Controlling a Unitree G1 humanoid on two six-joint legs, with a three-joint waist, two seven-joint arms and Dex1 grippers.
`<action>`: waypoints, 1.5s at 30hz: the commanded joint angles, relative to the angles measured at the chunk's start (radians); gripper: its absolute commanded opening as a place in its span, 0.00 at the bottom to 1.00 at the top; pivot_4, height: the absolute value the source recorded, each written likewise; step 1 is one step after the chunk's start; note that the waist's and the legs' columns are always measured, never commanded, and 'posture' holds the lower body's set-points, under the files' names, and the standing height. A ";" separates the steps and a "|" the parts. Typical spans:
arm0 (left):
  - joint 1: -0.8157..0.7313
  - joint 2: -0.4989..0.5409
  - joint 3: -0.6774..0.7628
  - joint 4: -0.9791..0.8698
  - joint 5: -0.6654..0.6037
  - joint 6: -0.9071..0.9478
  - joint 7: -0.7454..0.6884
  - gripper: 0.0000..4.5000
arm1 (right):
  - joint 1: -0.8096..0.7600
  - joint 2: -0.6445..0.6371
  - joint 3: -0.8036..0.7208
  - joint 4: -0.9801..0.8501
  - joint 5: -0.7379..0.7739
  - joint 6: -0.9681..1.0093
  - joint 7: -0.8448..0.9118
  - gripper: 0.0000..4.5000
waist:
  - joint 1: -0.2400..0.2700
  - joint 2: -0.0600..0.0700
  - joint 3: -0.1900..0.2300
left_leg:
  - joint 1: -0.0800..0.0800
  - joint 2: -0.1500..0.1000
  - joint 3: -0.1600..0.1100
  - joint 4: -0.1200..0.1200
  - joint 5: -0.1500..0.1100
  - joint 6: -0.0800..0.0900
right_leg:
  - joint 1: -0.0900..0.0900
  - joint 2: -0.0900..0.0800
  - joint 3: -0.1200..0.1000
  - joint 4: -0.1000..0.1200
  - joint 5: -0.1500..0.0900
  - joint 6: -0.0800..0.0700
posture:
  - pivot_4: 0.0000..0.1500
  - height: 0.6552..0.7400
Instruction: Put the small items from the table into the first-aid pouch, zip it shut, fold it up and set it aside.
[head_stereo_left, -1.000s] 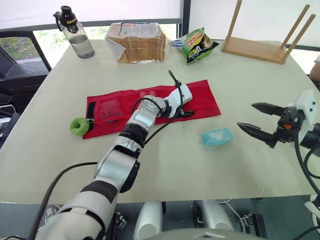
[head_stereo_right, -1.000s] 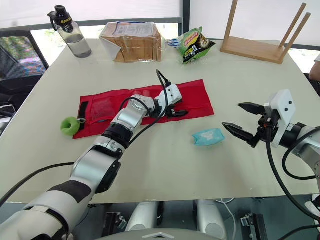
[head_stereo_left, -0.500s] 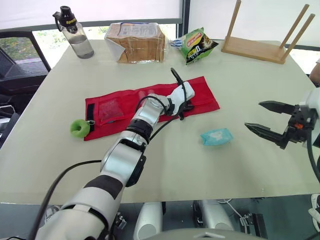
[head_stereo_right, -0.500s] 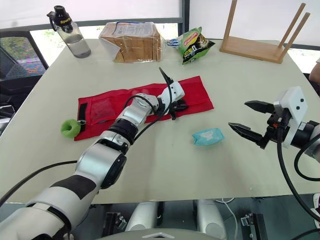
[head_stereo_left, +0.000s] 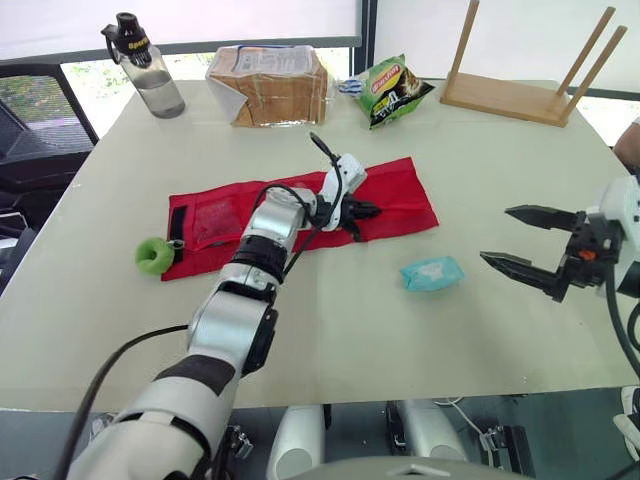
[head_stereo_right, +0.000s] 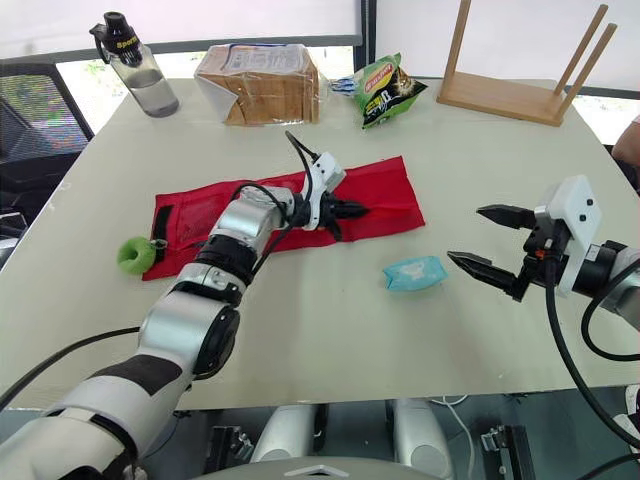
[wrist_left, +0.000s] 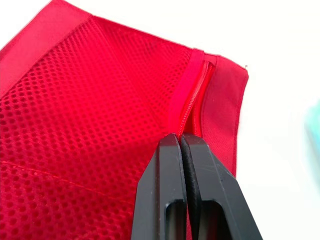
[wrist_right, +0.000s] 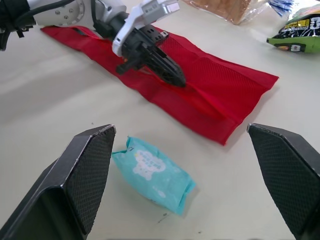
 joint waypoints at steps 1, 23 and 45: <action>0.081 0.057 -0.027 -0.280 -0.060 0.151 -0.057 0.01 | 0.015 -0.029 0.019 -0.049 -0.033 -0.035 0.021 1.00 | -0.004 0.000 0.000 | 0.000 0.000 0.000 0.000 0.000 0.000 | 0.000 0.000 0.000 0.000 0.000 0.000 | 1.00 1.00; 0.161 -0.014 -0.019 -0.458 -0.101 0.230 0.307 0.01 | -0.311 0.068 0.650 0.403 -0.610 -0.395 0.136 1.00 | 0.011 0.000 0.000 | 0.000 0.000 0.000 0.002 0.000 0.000 | 0.000 0.000 0.000 0.000 0.000 0.000 | 1.00 1.00; 0.150 -0.053 -0.076 -0.388 -0.094 0.096 0.277 0.00 | -0.194 0.160 0.409 0.042 -0.466 0.062 0.010 0.11 | 0.011 0.000 0.000 | 0.000 0.000 0.000 0.002 0.000 0.000 | 0.000 -0.001 0.000 0.001 0.000 0.000 | 1.00 1.00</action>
